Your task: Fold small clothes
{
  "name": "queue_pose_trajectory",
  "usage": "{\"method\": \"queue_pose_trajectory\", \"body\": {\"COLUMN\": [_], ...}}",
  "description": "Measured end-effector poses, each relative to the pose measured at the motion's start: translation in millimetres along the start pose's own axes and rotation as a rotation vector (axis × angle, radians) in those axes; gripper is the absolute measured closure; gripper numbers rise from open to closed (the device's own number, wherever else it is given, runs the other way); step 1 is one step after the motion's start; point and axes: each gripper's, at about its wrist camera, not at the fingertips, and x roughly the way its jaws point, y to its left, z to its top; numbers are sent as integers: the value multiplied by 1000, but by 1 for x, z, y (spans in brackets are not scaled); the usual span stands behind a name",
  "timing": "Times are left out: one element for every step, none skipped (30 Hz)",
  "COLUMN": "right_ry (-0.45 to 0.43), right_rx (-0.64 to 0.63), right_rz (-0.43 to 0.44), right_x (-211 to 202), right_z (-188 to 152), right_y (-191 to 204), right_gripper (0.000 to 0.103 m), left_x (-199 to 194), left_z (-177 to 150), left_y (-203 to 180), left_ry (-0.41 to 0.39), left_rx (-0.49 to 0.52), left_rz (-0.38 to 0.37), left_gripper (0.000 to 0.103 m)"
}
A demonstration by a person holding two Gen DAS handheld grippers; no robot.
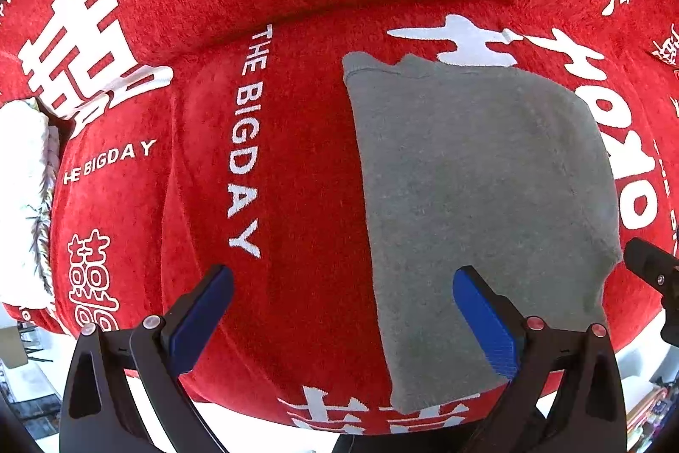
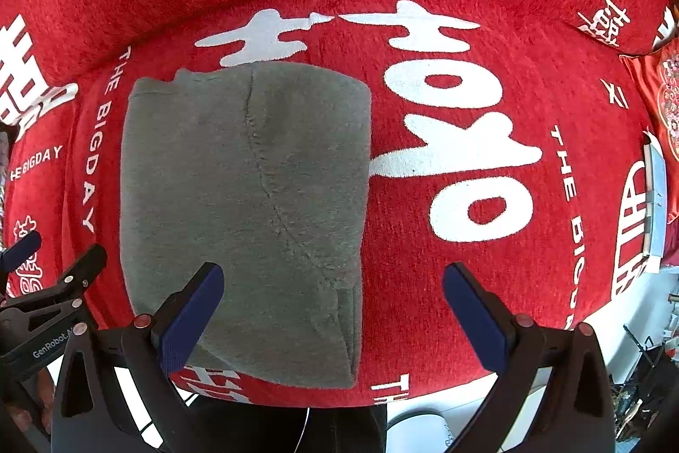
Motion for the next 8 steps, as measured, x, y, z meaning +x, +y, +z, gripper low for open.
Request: {"method": "queue_pose_trajectory", "body": {"right_ry": [0,0,1,1,2,2,2,2], "right_rx": [-1,-2,-4,-5,-7,-9,-11,-12], "right_rz": [-1,-3,-6,-7,-8,-8,-9,-10], "right_x": [1,1,2,3,4,4,5,6], "right_z": [0,-1,-1,-1,-1,-1,-1,-1], "right_y": [1,2,2,3,3,4,5,5], "right_gripper": [0,0,0,0,0,0,0,0], "left_x": [0,0,-1,-2,-4,-4,-4,-4], "left_z": [0,-1,-1,-1,-1,-1,0,0], "left_y": [1,1,1,1,1,1,0,0], "left_ry": [-1,-9,-22,-41,-52,-59,-59,-56], "left_rx": [-3,-6,-6,-3,0,4,6,7], "left_rz": [-3,-2,2,5,3,-5,-9,-11], "left_gripper": [0,0,0,0,0,0,0,0]}}
